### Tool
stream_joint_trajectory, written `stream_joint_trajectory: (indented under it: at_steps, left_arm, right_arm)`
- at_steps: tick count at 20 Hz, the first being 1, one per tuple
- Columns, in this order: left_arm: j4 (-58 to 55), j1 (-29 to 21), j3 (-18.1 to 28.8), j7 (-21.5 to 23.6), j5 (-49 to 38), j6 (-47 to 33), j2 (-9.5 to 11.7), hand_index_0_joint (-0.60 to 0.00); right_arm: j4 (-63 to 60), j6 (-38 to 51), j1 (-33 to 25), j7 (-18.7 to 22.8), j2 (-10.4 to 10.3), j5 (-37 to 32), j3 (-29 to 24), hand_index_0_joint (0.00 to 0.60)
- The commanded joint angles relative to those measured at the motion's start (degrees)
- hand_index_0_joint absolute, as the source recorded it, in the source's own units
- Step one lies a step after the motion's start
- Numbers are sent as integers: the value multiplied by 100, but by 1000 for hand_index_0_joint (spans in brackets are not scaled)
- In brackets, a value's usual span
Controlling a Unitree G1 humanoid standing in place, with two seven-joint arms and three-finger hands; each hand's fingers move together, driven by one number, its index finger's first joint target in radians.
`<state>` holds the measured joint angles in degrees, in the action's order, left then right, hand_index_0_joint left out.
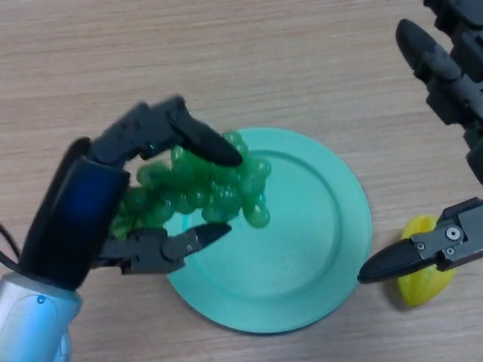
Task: Pick up the green grapes and place it on the plate
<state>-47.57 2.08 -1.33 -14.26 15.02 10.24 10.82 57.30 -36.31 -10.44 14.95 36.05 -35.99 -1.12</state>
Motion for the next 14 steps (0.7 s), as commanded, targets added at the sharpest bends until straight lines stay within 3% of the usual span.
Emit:
stream_joint_trajectory:
  at_steps: [1,2,3,8,10,12,14]
  left_arm:
    - [-149,10,207,361,56,-657,157,-251]
    - [-107,52,240,339,134,-678,197,-151]
    - [-71,127,398,227,252,-673,272,-8]
    - [-701,-83,989,-310,-411,38,362,0]
    - [-986,-277,1309,-508,-930,466,449,0]
    - [-1179,-582,1809,-426,-1867,999,561,0]
    - [-1227,-668,2385,140,-3462,1480,1104,0]
  right_arm:
    - [270,915,-142,117,205,61,-401,0]
    - [270,890,-161,103,198,95,-386,0]
    - [270,815,-223,73,173,180,-334,0]
    - [270,640,-376,-9,90,322,-245,0]
    - [270,534,-443,-89,34,330,-289,0]
    - [270,458,-490,-140,-7,299,-333,0]
    - [270,443,-477,-200,-74,280,-390,0]
